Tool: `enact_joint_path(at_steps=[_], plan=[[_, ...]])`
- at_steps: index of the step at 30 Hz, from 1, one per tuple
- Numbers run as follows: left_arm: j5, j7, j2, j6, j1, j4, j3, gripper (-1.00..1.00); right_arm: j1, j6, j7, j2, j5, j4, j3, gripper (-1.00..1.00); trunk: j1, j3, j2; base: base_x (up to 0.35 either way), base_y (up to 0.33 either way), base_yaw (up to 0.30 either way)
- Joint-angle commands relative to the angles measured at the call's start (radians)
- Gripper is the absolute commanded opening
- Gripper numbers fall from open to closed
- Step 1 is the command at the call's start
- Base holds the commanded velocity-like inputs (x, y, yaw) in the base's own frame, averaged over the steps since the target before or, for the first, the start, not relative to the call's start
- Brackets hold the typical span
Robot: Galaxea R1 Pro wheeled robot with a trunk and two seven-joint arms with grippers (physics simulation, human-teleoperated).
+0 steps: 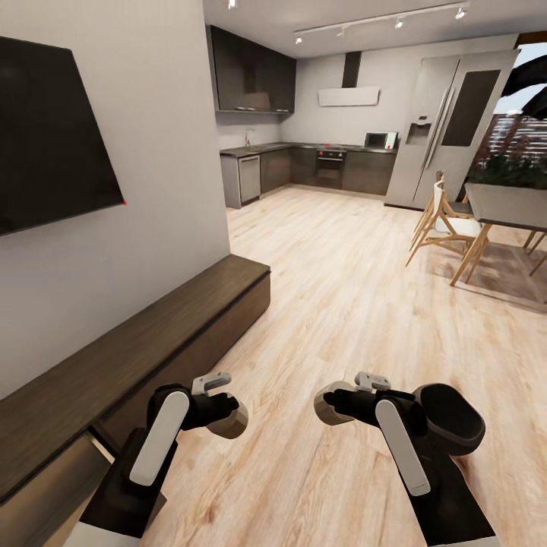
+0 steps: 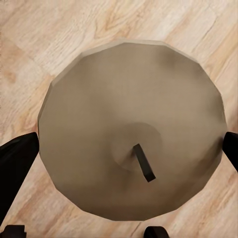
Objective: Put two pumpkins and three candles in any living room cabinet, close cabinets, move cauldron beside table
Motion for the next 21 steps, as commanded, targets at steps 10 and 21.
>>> enact_joint_path(at_steps=[10, 21], plan=[[0.008, 0.045, -0.001, 0.001, -0.001, -0.001, 0.002, -1.00, -0.001, 0.002, -0.010, 0.000, -0.010, -0.002, 0.003, -1.00, -0.038, 0.030, 0.070, 0.000, 0.000, 0.000], [0.019, 0.107, -0.023, 0.001, -0.001, 0.003, 0.003, -1.00, -0.001, 0.001, -0.011, 0.000, -0.008, -0.002, 0.002, -1.00, -0.081, 0.065, 0.147, 0.000, 0.000, 0.000]])
